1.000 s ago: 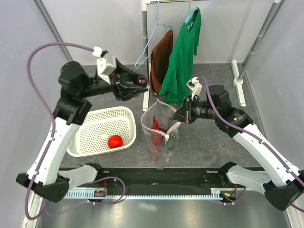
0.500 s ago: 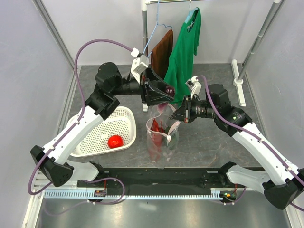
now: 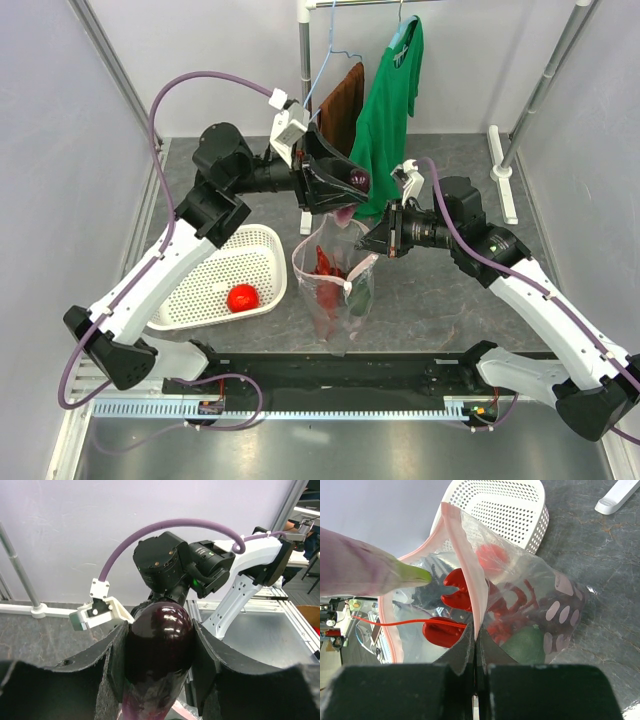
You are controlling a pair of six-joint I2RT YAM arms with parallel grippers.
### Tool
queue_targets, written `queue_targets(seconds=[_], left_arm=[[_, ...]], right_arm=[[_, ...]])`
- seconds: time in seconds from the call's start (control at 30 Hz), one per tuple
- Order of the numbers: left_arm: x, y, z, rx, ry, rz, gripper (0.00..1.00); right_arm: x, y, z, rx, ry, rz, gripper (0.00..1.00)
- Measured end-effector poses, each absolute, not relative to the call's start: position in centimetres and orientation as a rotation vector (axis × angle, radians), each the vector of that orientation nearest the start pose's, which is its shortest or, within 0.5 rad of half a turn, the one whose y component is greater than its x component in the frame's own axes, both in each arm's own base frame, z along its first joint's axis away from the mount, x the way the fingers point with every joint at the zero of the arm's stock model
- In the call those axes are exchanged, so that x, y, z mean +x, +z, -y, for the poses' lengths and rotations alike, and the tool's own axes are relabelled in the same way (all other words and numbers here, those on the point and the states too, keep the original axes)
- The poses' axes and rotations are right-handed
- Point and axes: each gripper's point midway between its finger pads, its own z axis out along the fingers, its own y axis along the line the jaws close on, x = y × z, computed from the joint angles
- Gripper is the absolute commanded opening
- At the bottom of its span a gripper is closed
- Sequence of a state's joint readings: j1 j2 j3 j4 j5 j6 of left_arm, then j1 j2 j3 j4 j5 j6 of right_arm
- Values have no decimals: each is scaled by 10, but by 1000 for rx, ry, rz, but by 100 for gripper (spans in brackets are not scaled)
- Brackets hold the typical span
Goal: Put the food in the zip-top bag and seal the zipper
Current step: Place the fake vegetable in the zipper food storage bag, then pick up the fake fruit from the bin.
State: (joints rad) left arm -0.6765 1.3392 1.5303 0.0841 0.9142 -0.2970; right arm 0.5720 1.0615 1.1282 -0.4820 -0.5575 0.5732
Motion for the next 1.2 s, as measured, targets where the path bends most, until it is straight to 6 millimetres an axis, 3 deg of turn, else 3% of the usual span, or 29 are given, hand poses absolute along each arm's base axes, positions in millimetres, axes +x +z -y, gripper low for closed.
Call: queue_targets(seconds=[0.07,0.17,0.27,0.3,0.37,0.4,0.43,0.53,0.6,0.73,0.83,0.93,1.03,1.2], left_arm=[[194,477,343,1079,-1376,-1138,6],[197,452,346,1084,-1385,-1196,18],[202,421,348,1090,-1389,-1281,44],[203,412,349,1093,-1387,-1305,63],[205,401,348,1095,-1379,-1341,72],[207,398,346,1094,-1375,-1355,88],[208,395,344,1091,-1370,-1371,93],[216,393,327,1052,-1330,-1414,98],[225,401,304,996,-1280,-1429,100],[243,418,239,854,-1130,-1474,97],[249,405,189,806,-963,-1551,93],[246,366,161,863,-833,-1660,88],[242,308,141,942,-746,-1805,85],[225,186,109,1090,-679,-2131,91]], right_arm=[[201,303,-262,-395,1259,-2119,0],[201,303,-262,-395,1260,-2119,0],[201,304,-263,-395,1260,-2118,0],[201,304,-263,-394,1259,-2118,0],[201,304,-263,-395,1259,-2118,0],[201,303,-262,-395,1259,-2118,0],[201,303,-262,-395,1259,-2118,0],[201,303,-262,-395,1258,-2119,0],[200,303,-262,-396,1258,-2119,0],[199,305,-261,-399,1257,-2113,0],[198,307,-260,-402,1257,-2106,0],[197,307,-260,-405,1256,-2104,0],[197,307,-260,-406,1255,-2103,0],[198,307,-260,-409,1254,-2102,0]])
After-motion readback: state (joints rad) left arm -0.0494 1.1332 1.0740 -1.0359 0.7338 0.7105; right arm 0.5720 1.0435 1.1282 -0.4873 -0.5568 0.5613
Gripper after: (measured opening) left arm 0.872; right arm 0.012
